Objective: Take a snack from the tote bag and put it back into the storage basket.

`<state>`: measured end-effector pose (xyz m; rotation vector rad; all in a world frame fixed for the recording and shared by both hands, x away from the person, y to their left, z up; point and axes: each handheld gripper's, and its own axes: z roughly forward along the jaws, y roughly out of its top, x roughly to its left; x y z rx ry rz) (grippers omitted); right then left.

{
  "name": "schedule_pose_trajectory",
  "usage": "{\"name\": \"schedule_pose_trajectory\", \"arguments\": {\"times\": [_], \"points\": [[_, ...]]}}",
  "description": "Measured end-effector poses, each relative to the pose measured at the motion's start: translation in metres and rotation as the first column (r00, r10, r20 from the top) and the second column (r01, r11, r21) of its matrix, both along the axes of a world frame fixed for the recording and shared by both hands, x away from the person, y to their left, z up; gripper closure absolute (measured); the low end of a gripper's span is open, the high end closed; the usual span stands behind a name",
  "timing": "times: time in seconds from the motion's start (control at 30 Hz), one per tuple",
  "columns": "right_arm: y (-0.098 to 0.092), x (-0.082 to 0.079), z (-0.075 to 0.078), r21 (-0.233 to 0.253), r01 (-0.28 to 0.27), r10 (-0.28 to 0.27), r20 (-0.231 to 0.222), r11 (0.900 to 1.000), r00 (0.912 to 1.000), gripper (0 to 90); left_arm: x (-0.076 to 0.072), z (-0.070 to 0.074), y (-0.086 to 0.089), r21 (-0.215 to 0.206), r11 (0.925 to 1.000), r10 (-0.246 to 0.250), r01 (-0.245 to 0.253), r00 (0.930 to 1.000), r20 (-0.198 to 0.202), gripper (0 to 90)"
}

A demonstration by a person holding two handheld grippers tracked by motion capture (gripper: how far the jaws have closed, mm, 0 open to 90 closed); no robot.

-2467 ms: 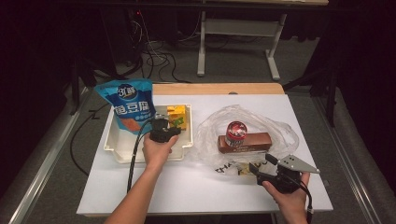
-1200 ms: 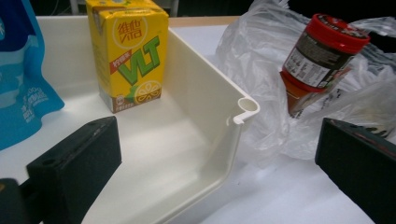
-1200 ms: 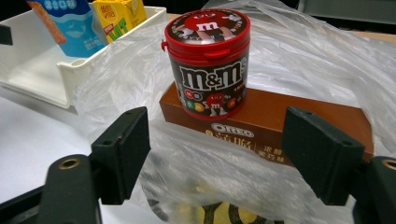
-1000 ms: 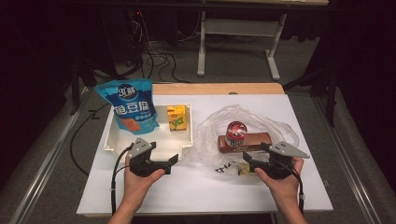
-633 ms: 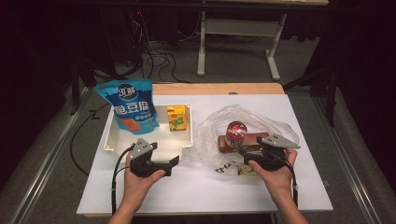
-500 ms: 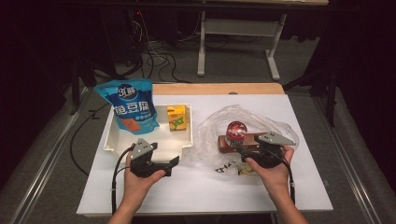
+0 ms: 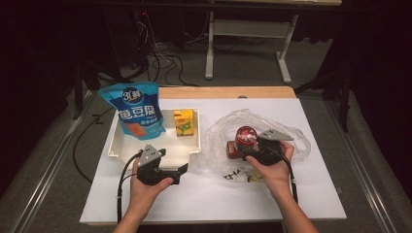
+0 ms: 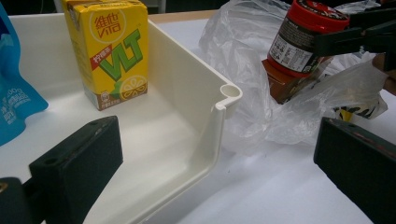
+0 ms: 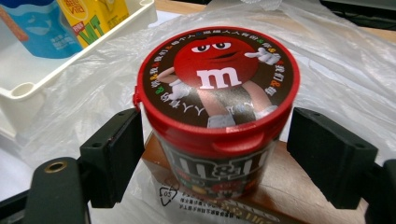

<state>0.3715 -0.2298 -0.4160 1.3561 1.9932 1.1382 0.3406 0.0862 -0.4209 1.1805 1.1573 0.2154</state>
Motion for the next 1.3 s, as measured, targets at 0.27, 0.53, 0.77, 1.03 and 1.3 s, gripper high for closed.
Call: {"name": "schedule_pose_trajectory", "arguments": {"times": [0.27, 0.53, 0.77, 1.03, 1.3], "points": [[0.002, 0.01, -0.007, -0.001, -0.004, 0.004, 0.001, 1.0, 1.0, 20.8, -0.001, -0.001, -0.002, 0.005, 0.9999, -0.009, 0.009, 1.0, -0.001, 2.0], [0.004, 0.016, -0.011, 0.009, -0.013, 0.013, 0.002, 1.0, 0.9999, 23.4, -0.003, -0.003, -0.006, 0.009, 0.9997, -0.024, 0.024, 0.9997, -0.005, 2.3], [0.005, 0.01, -0.004, -0.005, -0.023, 0.023, 0.014, 1.0, 0.9996, 25.9, -0.005, -0.003, -0.01, 0.006, 0.9995, -0.031, 0.031, 0.9995, 0.001, 2.5], [0.012, -0.001, 0.01, 0.026, -0.045, 0.044, 0.035, 0.999, 0.9984, 26.0, -0.012, 0.0, -0.02, 0.007, 0.9983, -0.058, 0.057, 0.998, 0.028, 2.7], [0.027, -0.012, 0.026, 0.035, -0.074, 0.071, 0.063, 0.997, 0.9954, 26.0, -0.016, 0.001, -0.027, 0.005, 0.9973, -0.073, 0.073, 0.9965, 0.04, 2.7]]}}
